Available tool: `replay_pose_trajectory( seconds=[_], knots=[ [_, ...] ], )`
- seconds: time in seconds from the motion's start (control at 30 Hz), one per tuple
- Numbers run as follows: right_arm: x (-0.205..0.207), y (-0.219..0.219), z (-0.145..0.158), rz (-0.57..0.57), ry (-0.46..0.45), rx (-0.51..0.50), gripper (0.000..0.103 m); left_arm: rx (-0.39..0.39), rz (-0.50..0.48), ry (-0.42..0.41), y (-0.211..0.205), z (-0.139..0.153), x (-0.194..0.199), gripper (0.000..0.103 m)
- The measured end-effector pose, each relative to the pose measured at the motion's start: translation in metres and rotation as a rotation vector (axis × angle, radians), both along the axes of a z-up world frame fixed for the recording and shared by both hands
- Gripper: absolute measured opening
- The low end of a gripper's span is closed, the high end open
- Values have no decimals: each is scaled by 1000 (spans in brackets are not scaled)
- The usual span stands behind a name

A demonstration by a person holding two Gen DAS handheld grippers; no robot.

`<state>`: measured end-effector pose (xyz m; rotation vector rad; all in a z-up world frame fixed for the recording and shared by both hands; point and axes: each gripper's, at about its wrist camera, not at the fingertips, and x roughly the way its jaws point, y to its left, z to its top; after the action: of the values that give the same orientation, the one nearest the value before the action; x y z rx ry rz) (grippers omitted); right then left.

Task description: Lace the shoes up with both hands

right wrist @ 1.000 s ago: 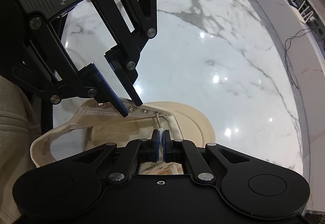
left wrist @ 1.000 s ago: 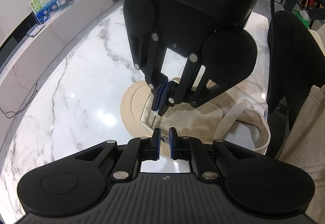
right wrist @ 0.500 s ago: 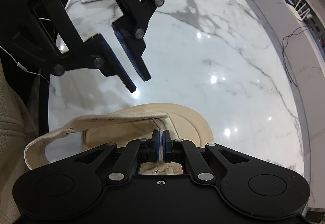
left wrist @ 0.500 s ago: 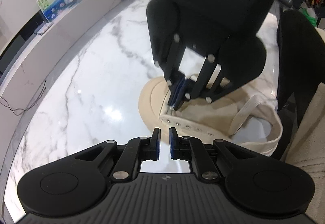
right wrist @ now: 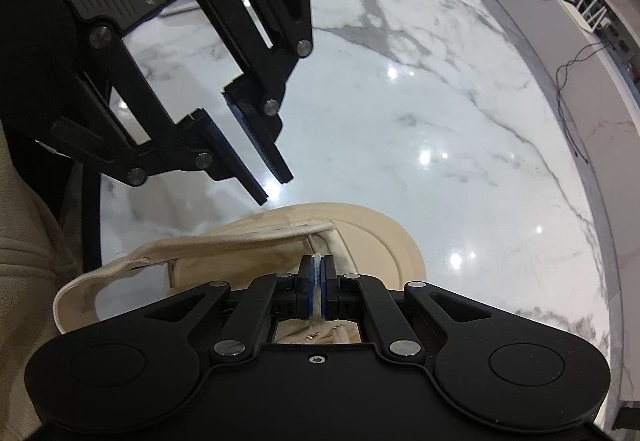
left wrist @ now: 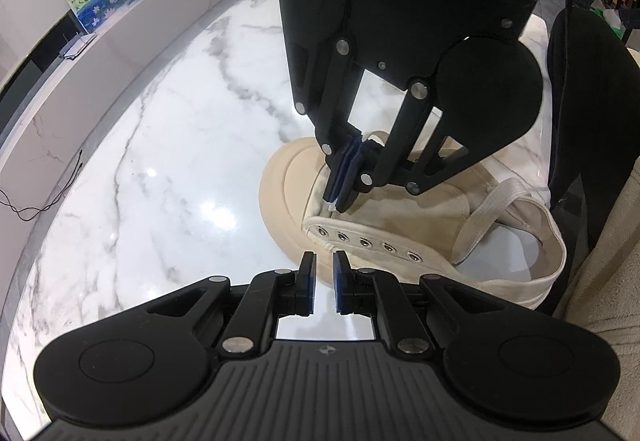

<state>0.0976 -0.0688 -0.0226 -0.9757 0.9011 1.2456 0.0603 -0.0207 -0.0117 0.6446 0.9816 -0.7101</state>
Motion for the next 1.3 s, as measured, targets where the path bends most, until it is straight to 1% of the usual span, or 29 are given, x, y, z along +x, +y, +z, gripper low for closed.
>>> replay_pose_trajectory(
  seconds=[0.13, 0.37, 0.53, 0.73, 0.8, 0.83, 1.07, 1.17, 1.2, 1.3],
  knots=[
    [-1, 0, 1, -1, 1, 13, 2, 25, -14, -19, -2, -8, 2, 8],
    [1, 0, 3, -1, 20, 44, 2, 29, -75, -27, -4, -15, 6, 8],
    [2, 2, 3, 3, 26, 53, 2, 52, -120, -42, -8, -19, 6, 8],
    [2, 1, 3, -2, 36, 67, 2, 86, -142, -42, -13, -27, 8, 8],
    [2, 0, 3, -7, 37, 72, 2, 89, -143, -35, -14, -30, 8, 6],
    [1, -1, 3, -10, 37, 74, 2, 87, -141, -29, -15, -31, 8, 2],
    [0, -13, 11, -49, 22, 99, 4, 83, -74, -14, -11, -30, 8, 2],
    [1, -27, 18, -93, 0, 109, 14, 96, -43, -20, -4, -27, 5, 2],
    [1, -34, 21, -112, -13, 108, 16, 99, -35, -22, -1, -25, 3, 2],
    [0, -52, 24, -151, -28, 102, 18, 118, -6, -31, 9, -20, -2, 2]
  ],
)
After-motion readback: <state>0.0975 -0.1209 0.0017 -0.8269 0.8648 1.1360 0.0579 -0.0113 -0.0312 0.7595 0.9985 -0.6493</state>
